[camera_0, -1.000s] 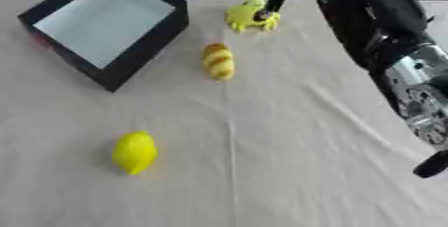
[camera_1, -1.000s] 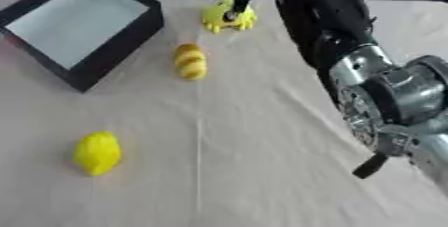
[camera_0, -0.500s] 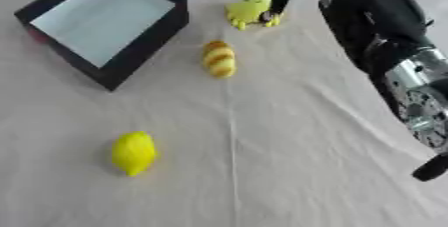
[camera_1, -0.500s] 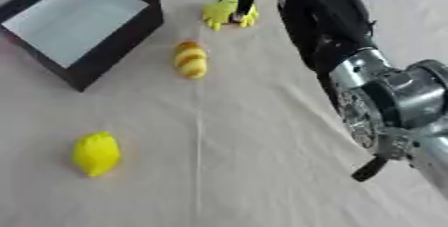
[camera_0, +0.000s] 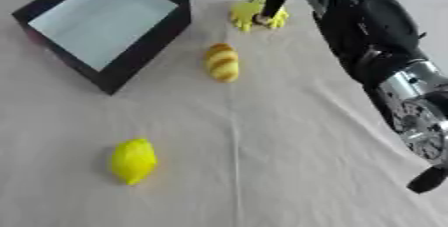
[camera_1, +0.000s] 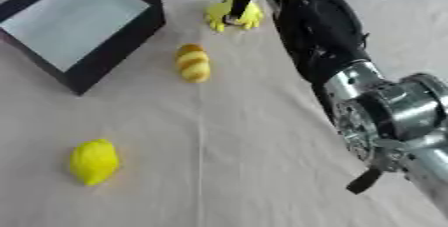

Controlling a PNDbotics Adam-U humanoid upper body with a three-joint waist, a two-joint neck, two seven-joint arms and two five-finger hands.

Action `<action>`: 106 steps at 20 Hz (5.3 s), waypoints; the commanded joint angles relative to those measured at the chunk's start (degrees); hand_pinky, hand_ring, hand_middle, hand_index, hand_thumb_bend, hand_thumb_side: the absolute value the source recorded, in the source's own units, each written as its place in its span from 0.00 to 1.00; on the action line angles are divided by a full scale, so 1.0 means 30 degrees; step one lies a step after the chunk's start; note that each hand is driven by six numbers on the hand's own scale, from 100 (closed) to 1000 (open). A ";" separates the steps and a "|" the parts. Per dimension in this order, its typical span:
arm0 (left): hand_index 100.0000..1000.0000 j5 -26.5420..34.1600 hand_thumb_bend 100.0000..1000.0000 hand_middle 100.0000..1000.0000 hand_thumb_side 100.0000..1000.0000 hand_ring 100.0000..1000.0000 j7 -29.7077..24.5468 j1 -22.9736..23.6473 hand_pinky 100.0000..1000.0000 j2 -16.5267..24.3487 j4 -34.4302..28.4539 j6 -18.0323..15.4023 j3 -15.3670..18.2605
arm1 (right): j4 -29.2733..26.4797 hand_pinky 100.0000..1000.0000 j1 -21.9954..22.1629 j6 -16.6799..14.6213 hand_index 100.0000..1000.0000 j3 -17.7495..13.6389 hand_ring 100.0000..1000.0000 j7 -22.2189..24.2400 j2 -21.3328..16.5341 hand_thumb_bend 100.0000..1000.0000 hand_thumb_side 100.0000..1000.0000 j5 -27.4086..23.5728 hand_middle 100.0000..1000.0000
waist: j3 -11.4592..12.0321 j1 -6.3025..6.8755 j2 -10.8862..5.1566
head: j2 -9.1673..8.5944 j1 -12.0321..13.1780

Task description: Pick up objects on the table and place them in the box.

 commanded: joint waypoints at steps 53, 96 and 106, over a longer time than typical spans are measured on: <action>0.77 -0.0296 0.04 0.77 0.86 0.74 -0.0441 -0.0473 0.87 -0.0189 -0.0350 0.0065 -0.0025 | -0.0898 0.74 0.0725 0.1742 0.60 -0.0164 0.58 -0.8549 -0.0336 0.36 0.17 0.3414 0.48 | 0.0461 0.0072 0.0782 | -0.1001 -0.0508; 0.76 -0.0006 0.04 0.76 0.83 0.74 -0.0497 0.0161 0.87 0.0497 -0.0174 0.0202 -0.0028 | -0.4270 0.70 -0.1560 -0.2093 0.46 0.1829 0.49 -0.7795 0.0278 0.34 0.03 -0.3794 0.37 | -0.0212 -0.0113 -0.1908 | 0.0617 -0.0534; 0.76 0.0041 0.05 0.76 0.83 0.74 -0.0532 -0.0024 0.87 0.0447 -0.0208 0.0214 -0.0139 | -0.4837 0.70 -0.3168 -0.2350 0.46 0.2407 0.49 -0.7463 0.2855 0.34 0.04 -0.4346 0.37 | 0.0264 -0.0195 -0.1818 | 0.0559 -0.0913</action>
